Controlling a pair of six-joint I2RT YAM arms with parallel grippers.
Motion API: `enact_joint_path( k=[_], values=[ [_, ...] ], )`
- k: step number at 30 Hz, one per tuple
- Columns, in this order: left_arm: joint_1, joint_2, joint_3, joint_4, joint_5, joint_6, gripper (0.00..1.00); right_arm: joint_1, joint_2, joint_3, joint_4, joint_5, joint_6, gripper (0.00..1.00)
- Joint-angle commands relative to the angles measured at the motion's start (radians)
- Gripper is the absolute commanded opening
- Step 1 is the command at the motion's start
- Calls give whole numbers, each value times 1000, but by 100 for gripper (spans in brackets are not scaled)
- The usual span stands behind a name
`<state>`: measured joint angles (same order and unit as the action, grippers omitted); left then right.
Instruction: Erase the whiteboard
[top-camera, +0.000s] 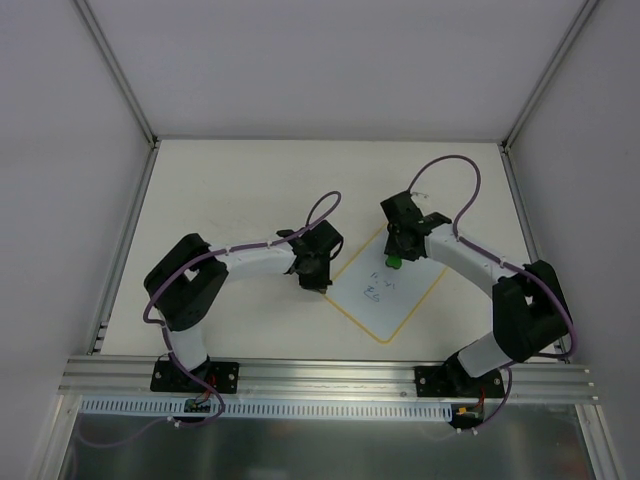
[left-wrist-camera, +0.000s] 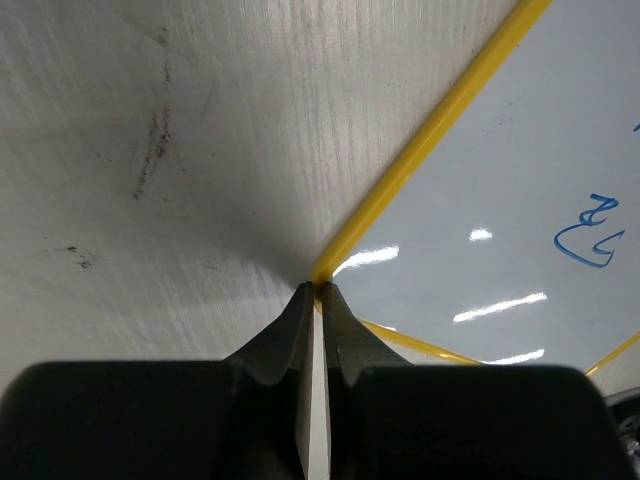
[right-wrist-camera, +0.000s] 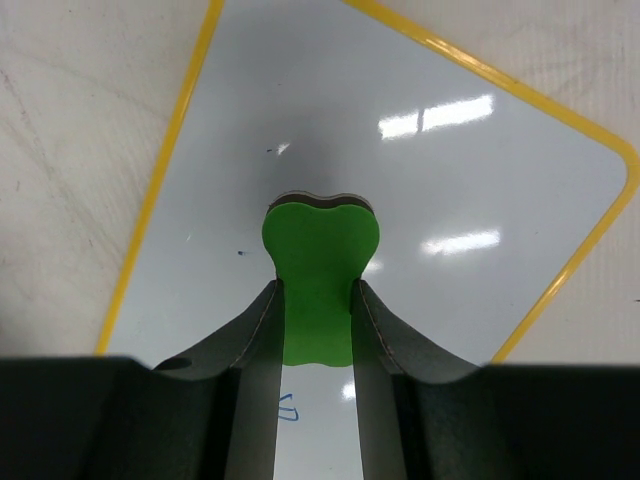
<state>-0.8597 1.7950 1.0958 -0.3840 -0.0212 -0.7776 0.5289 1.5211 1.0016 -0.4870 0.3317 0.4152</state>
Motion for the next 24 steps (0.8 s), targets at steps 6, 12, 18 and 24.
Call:
enact_joint_path(
  k=[6, 12, 18, 24],
  values=[
    [-10, 53, 13, -150, -161, 55, 0, -44, 135, 182, -5, 7, -114, 0],
    [-10, 75, 27, -151, -143, 64, 0, -63, 283, 296, -4, -14, -112, 0],
    [-6, 72, 27, -151, -140, 64, 0, -78, 324, 285, -1, -26, -96, 0],
    [-4, 70, 33, -151, -138, 58, 0, -69, 329, 207, 42, -120, -73, 0]
  ],
)
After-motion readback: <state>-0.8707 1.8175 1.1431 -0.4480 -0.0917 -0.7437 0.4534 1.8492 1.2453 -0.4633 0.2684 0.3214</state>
